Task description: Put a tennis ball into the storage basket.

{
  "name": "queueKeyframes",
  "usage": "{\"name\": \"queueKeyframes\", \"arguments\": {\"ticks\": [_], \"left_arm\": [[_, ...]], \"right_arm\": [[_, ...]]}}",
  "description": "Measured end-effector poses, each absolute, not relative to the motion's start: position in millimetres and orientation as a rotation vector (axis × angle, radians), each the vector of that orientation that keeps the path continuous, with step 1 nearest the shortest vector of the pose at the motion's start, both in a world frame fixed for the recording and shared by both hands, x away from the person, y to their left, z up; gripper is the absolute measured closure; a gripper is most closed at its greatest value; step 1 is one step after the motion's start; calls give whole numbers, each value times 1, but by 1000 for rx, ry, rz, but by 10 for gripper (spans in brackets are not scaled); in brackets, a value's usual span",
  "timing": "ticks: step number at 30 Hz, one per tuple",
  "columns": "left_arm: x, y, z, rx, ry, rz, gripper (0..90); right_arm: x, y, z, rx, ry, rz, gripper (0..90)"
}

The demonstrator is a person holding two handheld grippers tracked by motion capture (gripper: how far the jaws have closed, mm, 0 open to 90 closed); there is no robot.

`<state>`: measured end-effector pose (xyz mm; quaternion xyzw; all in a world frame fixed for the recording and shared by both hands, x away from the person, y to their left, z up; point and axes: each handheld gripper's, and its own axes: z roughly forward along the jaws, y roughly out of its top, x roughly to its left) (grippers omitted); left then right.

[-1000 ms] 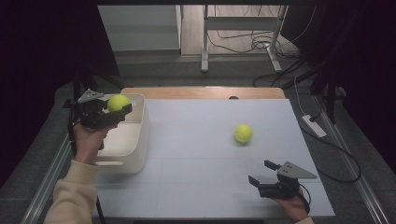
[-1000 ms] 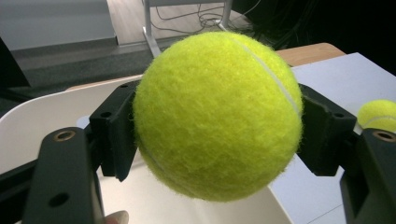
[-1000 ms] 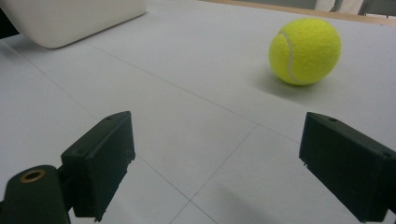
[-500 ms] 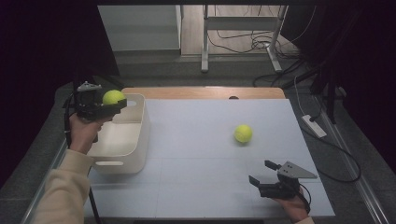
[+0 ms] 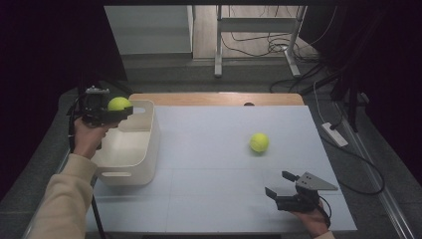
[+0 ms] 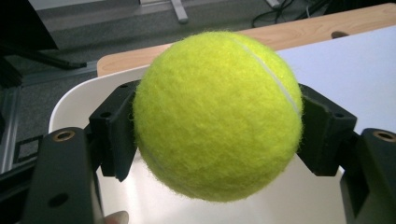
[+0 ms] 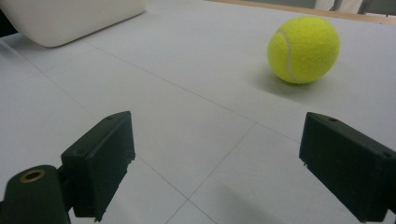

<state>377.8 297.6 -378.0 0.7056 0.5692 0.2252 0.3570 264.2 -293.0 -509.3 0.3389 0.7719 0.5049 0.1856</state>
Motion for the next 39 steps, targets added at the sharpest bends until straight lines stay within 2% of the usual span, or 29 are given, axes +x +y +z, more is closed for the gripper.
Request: {"name": "queueKeyframes", "arguments": {"ticks": [25, 32, 39], "left_arm": [[390, 302, -391, 1886, 1530, 581, 256], [382, 298, -380, 1821, 1507, 614, 135], [368, 290, -372, 1805, 1403, 590, 111]], "right_arm": [[264, -293, -510, 955, 2176, 1420, 105], [264, -293, -510, 958, 2176, 1419, 105], [264, -293, -509, 961, 2175, 1423, 105]]}}
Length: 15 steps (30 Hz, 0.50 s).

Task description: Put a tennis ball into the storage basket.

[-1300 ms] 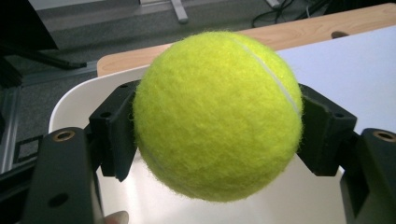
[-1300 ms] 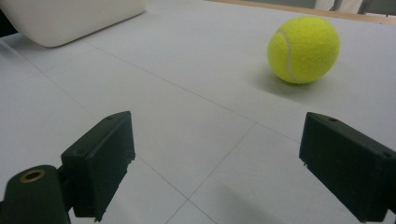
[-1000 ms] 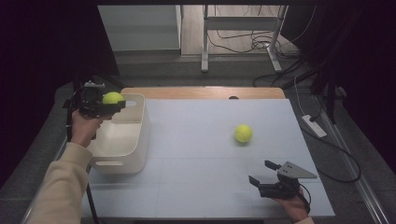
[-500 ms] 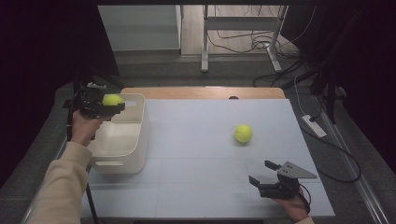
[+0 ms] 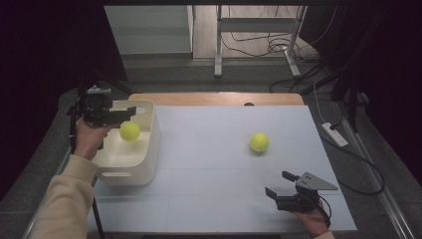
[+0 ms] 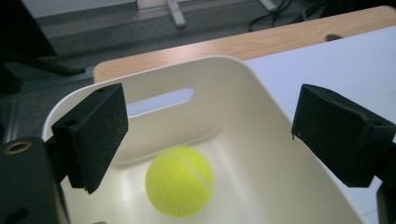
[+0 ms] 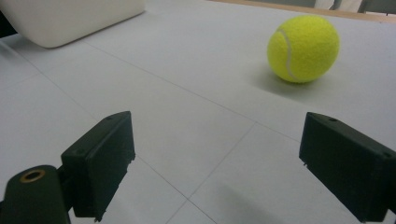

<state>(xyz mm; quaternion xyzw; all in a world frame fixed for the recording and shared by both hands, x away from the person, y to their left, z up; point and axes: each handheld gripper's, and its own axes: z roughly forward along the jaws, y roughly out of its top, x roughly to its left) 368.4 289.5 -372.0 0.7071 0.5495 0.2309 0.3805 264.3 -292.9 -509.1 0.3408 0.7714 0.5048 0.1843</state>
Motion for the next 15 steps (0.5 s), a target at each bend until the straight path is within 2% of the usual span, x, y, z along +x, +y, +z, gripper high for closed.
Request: {"name": "queueKeyframes", "arguments": {"ticks": [15], "left_arm": [[328, 276, -376, 1728, 1200, 515, 111]], "right_arm": [[270, -291, -510, 982, 2170, 1433, 105]]}}
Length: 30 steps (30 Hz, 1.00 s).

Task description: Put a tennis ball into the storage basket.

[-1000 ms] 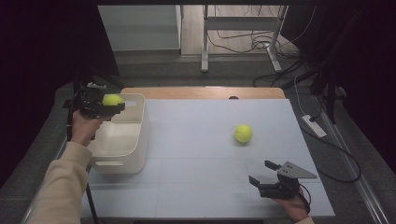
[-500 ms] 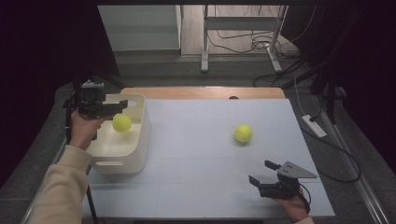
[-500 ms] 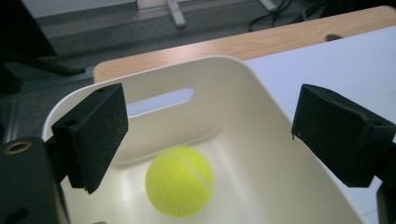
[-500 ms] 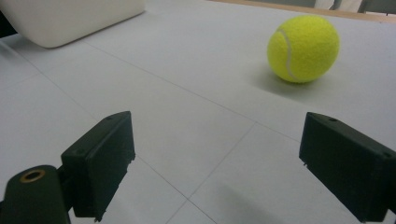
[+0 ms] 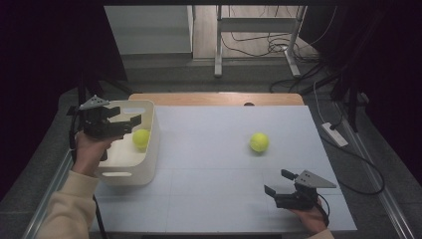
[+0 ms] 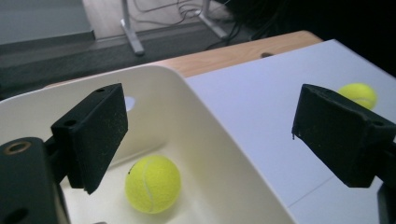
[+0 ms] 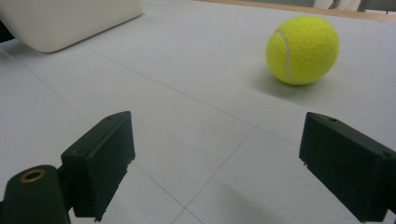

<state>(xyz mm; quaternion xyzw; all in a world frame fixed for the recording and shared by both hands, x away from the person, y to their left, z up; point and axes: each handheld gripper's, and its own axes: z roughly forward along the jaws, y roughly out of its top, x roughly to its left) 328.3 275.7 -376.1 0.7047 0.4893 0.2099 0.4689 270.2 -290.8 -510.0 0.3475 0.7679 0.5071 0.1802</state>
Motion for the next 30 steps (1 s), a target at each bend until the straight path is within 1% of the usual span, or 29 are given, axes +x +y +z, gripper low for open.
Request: {"name": "queueKeyframes", "arguments": {"ticks": [6, 10, 13, 30], "left_arm": [[322, 270, -381, 1700, 1140, 481, 113], [314, 263, -383, 1694, 1070, 449, 113], [306, 256, -383, 1705, 1030, 465, 118], [284, 235, -398, 1719, 932, 403, 119]], "right_arm": [[272, -291, -510, 980, 2172, 1437, 106], [273, -290, -511, 985, 2180, 1424, 106], [272, -290, -512, 984, 2179, 1420, 106], [268, -287, -511, 981, 2183, 1434, 106]]}}
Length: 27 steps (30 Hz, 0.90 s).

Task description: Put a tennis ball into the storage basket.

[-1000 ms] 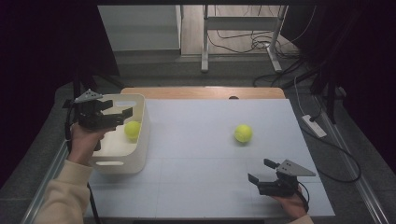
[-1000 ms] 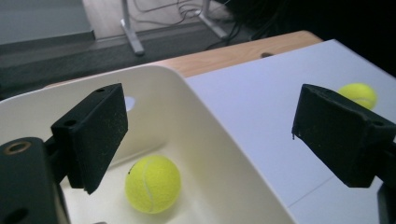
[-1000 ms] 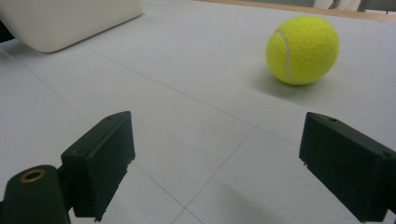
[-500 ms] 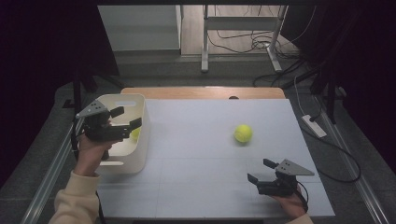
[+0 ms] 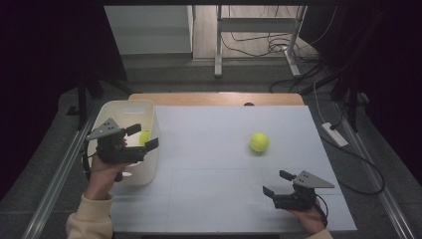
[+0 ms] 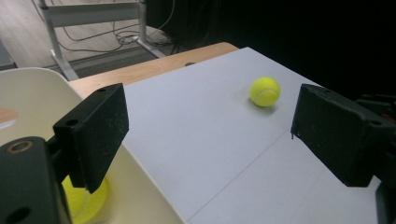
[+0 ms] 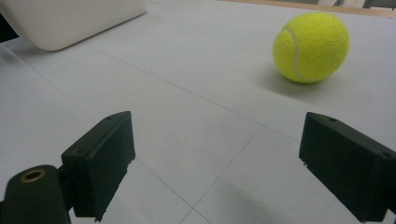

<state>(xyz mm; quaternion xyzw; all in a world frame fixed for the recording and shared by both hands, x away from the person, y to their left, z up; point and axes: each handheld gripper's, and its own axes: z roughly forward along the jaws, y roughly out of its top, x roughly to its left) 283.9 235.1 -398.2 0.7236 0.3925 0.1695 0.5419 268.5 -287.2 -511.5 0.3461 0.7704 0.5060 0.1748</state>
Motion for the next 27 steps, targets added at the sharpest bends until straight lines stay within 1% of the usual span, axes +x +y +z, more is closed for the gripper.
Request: {"name": "queueKeyframes", "arguments": {"ticks": [7, 11, 15, 27], "left_arm": [[280, 226, -395, 1719, 901, 402, 119], [278, 212, -394, 1732, 840, 379, 119], [277, 200, -395, 1756, 819, 360, 116], [278, 192, -398, 1759, 811, 329, 118]], "right_arm": [[269, -288, -512, 974, 2180, 1431, 106], [268, -290, -512, 982, 2171, 1442, 106], [267, -290, -512, 989, 2172, 1426, 106], [267, -291, -512, 986, 2169, 1422, 106]]}}
